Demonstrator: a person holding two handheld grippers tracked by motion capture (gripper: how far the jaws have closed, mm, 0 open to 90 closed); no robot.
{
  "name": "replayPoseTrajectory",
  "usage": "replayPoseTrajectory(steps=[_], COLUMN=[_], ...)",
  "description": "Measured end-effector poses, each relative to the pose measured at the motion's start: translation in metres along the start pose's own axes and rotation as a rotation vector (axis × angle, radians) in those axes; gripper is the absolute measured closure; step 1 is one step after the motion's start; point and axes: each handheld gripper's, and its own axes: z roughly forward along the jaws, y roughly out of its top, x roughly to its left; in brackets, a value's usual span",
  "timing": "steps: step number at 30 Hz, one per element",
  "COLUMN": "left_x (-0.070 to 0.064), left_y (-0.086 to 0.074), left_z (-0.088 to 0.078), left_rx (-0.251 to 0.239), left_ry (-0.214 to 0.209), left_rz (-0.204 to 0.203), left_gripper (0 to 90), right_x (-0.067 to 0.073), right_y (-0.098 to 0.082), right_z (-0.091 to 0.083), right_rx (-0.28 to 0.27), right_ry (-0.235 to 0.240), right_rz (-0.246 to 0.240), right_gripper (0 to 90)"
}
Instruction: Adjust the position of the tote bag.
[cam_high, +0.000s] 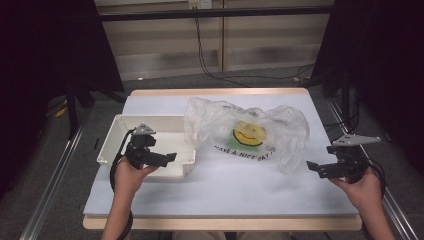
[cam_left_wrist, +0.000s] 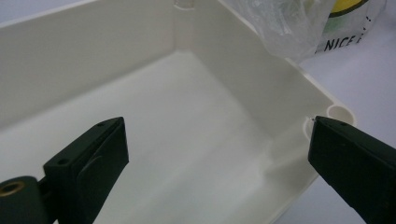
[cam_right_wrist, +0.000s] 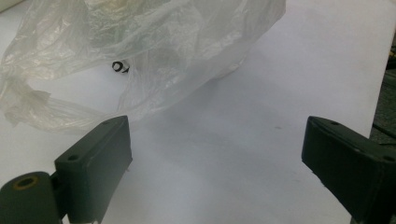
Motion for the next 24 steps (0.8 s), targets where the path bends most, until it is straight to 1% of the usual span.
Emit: replayPoseTrajectory(steps=[1,2,3,4,7,8,9,10,11,12,13,14,15,17,18,19,20,21,22,23,24], left_x=[0.001,0.001,0.001,0.000,0.001,0.003,0.001,0.003,0.001,0.002,0.002,0.002,0.001,0.000,0.000,-0.002,-0.003,-0.002,-0.005,-0.006,-0.009], left_y=[0.001,0.002,0.003,0.005,0.008,0.010,0.011,0.012,0.013,0.013,0.013,0.014,0.014,0.015,0.015,0.017,0.018,0.019,0.019,0.020,0.020], left_z=[0.000,0.000,0.001,0.002,0.004,0.003,0.006,0.007,0.008,0.008,0.008,0.007,0.007,0.006,0.006,0.006,0.007,0.007,0.009,0.010,0.011], left_rx=[0.005,0.003,0.011,-0.001,-0.008,0.018,0.003,0.017,0.002,0.014,0.018,0.021,0.003,-0.006,-0.006,-0.022,-0.018,0.001,-0.017,-0.003,-0.015], left_ry=[-0.002,-0.001,-0.005,-0.004,-0.012,-0.012,-0.026,-0.028,-0.029,-0.033,-0.030,-0.030,-0.033,-0.019,-0.019,-0.028,-0.028,-0.031,-0.033,-0.027,-0.035], left_rz=[0.015,0.014,0.027,0.008,0.011,0.037,0.011,0.028,0.007,0.021,0.027,0.030,0.008,-0.001,-0.001,-0.010,-0.007,0.018,-0.005,0.024,0.009], left_gripper=[5.1,5.1,5.1,5.1,5.5,6.3,6.8,6.8,6.7,6.7,6.7,6.7,6.7,6.7,6.7,6.8,6.9,6.9,7.0,6.9,7.1], right_x=[-0.001,-0.001,0.000,0.000,0.002,0.004,0.004,0.004,0.003,0.003,0.003,0.004,0.005,0.009,0.009,0.012,0.013,0.015,0.016,0.017,0.018], right_y=[0.000,0.000,0.000,0.000,0.000,0.000,0.000,0.000,0.000,0.000,0.000,0.000,0.000,0.001,0.001,0.001,0.001,0.001,0.001,0.001,0.000], right_z=[-0.001,-0.001,-0.001,-0.001,0.000,0.002,0.003,0.004,0.005,0.007,0.008,0.009,0.010,0.013,0.013,0.015,0.015,0.016,0.016,0.015,0.015], right_rx=[-0.002,-0.007,-0.006,-0.007,-0.012,-0.008,-0.006,0.000,0.003,0.006,0.007,0.009,0.010,0.018,0.018,0.018,0.022,0.021,0.027,0.030,0.032], right_ry=[0.007,0.006,0.006,0.009,0.006,0.009,0.007,0.013,0.023,0.016,0.024,0.026,0.029,0.037,0.037,0.043,0.050,0.055,0.053,0.053,0.053], right_rz=[0.004,0.002,0.000,-0.004,-0.013,-0.025,-0.026,-0.023,-0.024,-0.023,-0.030,-0.026,-0.027,-0.044,-0.044,-0.062,-0.062,-0.069,-0.075,-0.075,-0.074], right_gripper=[8.4,8.4,8.4,8.4,8.4,8.6,8.6,8.6,8.7,8.7,8.6,8.7,8.7,8.7,8.7,8.7,8.7,8.7,8.7,8.7,8.7])
